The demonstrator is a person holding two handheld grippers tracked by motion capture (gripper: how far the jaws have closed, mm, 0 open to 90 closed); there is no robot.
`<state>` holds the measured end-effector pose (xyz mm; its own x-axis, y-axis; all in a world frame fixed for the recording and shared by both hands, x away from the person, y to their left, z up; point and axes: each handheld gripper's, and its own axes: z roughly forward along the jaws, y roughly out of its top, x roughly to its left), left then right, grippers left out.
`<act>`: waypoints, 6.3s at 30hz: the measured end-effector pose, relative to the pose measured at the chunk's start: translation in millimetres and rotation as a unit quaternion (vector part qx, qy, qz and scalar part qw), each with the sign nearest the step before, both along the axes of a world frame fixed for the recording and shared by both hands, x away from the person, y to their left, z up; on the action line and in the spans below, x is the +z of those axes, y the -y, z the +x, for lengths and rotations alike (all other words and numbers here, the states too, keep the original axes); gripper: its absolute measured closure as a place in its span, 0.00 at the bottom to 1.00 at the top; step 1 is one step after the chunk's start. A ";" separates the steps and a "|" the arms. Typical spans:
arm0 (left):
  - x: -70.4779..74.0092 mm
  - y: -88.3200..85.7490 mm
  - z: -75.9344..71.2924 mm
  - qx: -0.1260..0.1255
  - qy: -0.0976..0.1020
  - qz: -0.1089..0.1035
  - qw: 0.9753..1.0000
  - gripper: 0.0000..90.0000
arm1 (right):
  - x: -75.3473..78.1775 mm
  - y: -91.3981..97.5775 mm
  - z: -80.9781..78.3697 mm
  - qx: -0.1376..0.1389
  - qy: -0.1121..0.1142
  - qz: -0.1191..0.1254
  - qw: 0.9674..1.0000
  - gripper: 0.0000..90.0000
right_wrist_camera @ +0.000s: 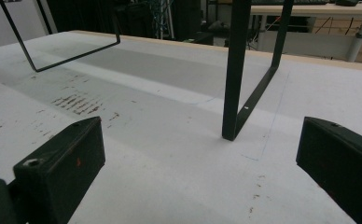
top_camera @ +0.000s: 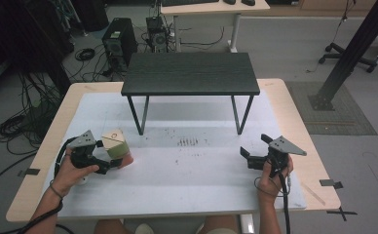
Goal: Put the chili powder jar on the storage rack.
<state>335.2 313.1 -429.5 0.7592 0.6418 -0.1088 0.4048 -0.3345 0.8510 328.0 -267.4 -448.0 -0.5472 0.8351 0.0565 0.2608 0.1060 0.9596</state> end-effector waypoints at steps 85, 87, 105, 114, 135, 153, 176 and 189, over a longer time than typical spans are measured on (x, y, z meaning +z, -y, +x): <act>1.0 15.0 10.4 -0.013 -0.001 -0.011 1.000 0.02 | 0.1 -4.0 1.0 -0.002 0.000 -0.017 1.000 0.01; 0.9 15.0 10.8 -0.013 -0.001 -0.011 1.000 0.02 | 0.2 -4.0 0.7 -0.001 0.001 -0.017 1.000 0.01; -2.2 15.8 10.4 -0.017 -0.006 -0.012 1.000 0.03 | 0.3 -4.4 0.9 0.001 0.001 -0.018 1.000 0.01; -3.1 16.7 10.4 -0.019 0.000 -0.008 1.000 0.05 | 0.2 -1.7 -0.2 -0.007 0.004 -0.010 1.000 0.01; -6.8 15.9 10.2 -0.019 0.013 -0.004 1.000 0.29 | -0.1 -1.3 0.0 -0.010 0.002 -0.011 1.000 0.01; -7.6 16.0 9.2 -0.016 0.017 -0.007 1.000 0.30 | -0.4 -1.4 0.3 -0.010 0.000 -0.013 1.000 0.01; -7.9 15.7 9.4 -0.019 0.024 -0.005 1.000 0.31 | -0.5 -1.2 0.2 -0.011 0.000 -0.013 1.000 0.01; -7.8 15.3 10.9 -0.019 0.022 -0.008 1.000 0.31 | -0.1 -1.4 -0.3 -0.011 0.001 -0.014 1.000 0.01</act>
<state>346.1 297.8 -437.3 0.7877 0.6101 -0.0853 0.3537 -0.3347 0.8734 327.6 -266.0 -448.1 -0.5290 0.8480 0.0318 0.2606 0.1267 0.9571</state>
